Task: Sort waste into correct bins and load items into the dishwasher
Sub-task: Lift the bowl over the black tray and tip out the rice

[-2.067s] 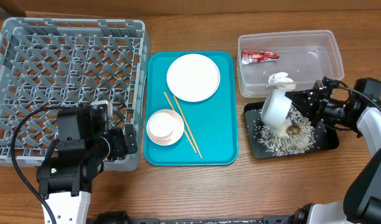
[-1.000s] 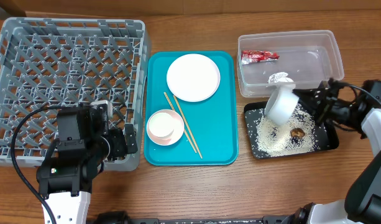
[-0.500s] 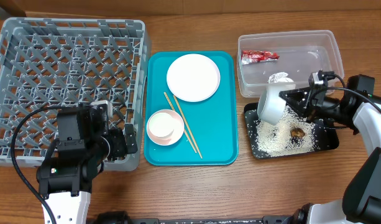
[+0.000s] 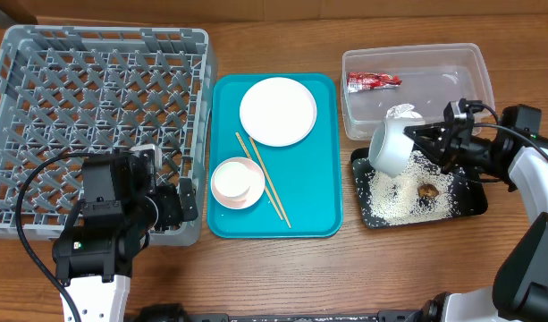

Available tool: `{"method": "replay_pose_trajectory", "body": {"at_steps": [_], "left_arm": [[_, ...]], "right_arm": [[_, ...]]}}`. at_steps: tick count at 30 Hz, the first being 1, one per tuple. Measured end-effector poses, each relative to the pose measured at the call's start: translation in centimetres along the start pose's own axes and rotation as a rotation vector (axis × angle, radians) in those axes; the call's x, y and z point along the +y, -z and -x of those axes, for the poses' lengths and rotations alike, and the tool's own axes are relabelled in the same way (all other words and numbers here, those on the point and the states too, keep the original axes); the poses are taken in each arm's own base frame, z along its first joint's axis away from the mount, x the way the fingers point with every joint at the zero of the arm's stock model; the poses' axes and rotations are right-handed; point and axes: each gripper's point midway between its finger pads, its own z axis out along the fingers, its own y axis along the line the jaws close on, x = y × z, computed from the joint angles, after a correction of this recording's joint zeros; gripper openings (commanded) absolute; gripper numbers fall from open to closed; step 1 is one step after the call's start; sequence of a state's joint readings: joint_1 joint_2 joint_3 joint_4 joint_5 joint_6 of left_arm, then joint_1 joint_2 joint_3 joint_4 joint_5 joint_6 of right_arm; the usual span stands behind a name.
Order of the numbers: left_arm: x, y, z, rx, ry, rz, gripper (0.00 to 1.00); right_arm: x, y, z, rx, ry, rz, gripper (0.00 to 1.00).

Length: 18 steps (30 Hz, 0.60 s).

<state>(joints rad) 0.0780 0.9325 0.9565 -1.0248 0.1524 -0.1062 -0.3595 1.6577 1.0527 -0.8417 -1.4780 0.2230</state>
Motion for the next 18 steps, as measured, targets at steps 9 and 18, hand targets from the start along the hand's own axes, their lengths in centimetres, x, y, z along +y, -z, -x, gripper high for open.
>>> {"method": "replay_pose_trajectory", "body": {"at_steps": [9,18], "left_arm": [[0.0,0.0,0.0,0.000,0.000,0.000,1.00],[0.0,0.0,0.0,0.000,0.000,0.000,1.00]], "right_arm": [[0.9,-0.1,0.2,-0.004,0.079,-0.008,0.04],[1.5,-0.6,-0.5,0.017,0.101,-0.009,0.04]]}}
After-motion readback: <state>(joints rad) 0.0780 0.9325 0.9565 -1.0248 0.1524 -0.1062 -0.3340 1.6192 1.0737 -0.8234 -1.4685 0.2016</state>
